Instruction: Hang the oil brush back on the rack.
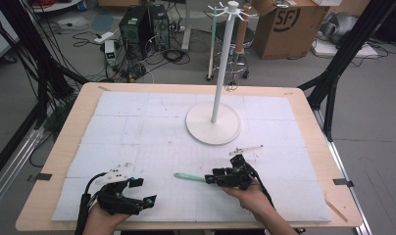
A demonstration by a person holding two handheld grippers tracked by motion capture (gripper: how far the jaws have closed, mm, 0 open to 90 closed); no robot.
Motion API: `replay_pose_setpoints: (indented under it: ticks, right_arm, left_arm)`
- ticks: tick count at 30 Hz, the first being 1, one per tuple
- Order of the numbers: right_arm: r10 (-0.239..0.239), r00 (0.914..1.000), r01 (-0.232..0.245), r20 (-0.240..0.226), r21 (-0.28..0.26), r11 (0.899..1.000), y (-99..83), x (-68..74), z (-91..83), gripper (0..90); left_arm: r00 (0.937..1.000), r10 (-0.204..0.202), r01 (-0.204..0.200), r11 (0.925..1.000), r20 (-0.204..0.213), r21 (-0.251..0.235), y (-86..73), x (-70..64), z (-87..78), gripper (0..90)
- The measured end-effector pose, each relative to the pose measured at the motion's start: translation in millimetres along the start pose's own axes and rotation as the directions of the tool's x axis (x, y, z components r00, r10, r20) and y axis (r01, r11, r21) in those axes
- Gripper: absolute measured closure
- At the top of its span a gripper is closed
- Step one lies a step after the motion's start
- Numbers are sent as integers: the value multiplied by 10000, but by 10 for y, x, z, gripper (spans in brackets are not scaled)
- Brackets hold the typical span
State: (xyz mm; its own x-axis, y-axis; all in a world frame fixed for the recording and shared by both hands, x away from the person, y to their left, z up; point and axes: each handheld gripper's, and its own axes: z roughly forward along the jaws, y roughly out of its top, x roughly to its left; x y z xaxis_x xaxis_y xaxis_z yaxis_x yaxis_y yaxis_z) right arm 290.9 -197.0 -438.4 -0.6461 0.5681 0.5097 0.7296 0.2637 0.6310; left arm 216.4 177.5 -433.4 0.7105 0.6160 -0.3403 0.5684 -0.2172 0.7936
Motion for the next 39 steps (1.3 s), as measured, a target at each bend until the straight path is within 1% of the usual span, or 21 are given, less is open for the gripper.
replay_pose_setpoints:
  ticks: [2,3,6,8,9,10,14,16,18,19,20,21,22,23,27,32,33,37,39]
  right_arm:
    - [-73,10000,73,7,111,9999,4,-2,30,472]
    - [-20,10000,21,-44,188,9998,7,1,42,494]
    - [-91,9999,95,-132,350,9993,10,-7,73,526]
    - [-173,9998,176,-67,412,9990,11,-11,87,546]
    - [-208,9998,209,-35,446,9988,12,-17,93,546]
    - [-146,9999,145,12,498,9987,13,-20,99,545]
    - [-326,9993,315,194,553,9980,22,-48,131,547]
    - [-329,9992,312,215,748,9967,18,-48,157,556]
    - [-467,9986,446,237,807,9957,17,-37,173,565]
    - [-497,9986,482,162,852,9952,20,-34,176,591]
    - [-653,9977,635,170,916,9938,16,-23,184,607]
    - [-923,9954,894,273,920,9917,9,-4,191,621]
    - [-1102,9937,1076,206,1013,9890,5,11,196,646]
    - [-1248,9921,1228,122,1071,9866,0,19,209,646]
    - [-1449,9893,1420,164,1177,9829,6,37,219,651]
    - [-1823,9821,1752,478,1251,9765,6,36,227,758]
    - [-1871,9810,1798,516,1209,9762,6,28,230,767]
    - [-1954,9794,1878,517,1242,9743,6,30,232,758]
    - [-1965,9795,1898,439,1236,9740,3,39,232,716]
  left_arm:
    - [10000,8,-8,10000,2,15,-1,-3,-3,165]
    - [10000,31,-31,10000,4,35,-1,-3,-5,164]
    - [10000,36,-36,10000,3,29,-6,-9,-6,165]
    - [10000,26,-26,10000,-12,37,-10,-9,-11,165]
    - [10000,38,-37,10000,-19,41,-11,-7,-13,165]
    - [10000,-8,8,10000,-43,37,-14,-8,-15,165]
    - [10000,-11,11,10000,-41,29,-19,-7,-20,165]
    - [10000,-14,14,10000,-44,31,-21,-5,-20,164]
    - [10000,-56,56,10000,-52,29,-23,-5,-23,165]
    - [10000,-57,57,10000,-50,22,-23,-4,-23,165]
    - [10000,-44,44,10000,-39,26,-23,-3,-25,165]
    - [10000,-46,46,10000,-34,17,-24,-3,-26,165]
    - [10000,-46,46,10000,-38,15,-24,-2,-26,165]
    - [10000,-50,50,10000,-35,25,-23,-2,-26,165]
    - [10000,-24,24,10000,-41,29,-22,-6,-19,165]
    - [10000,13,-13,10000,-57,63,-22,-14,-12,165]
    - [10000,3,-3,10000,-67,70,-23,-16,-13,165]
    - [10000,-8,9,10000,-71,75,-26,-14,-16,165]
    - [10000,-13,14,10000,-87,76,-28,-14,-13,165]
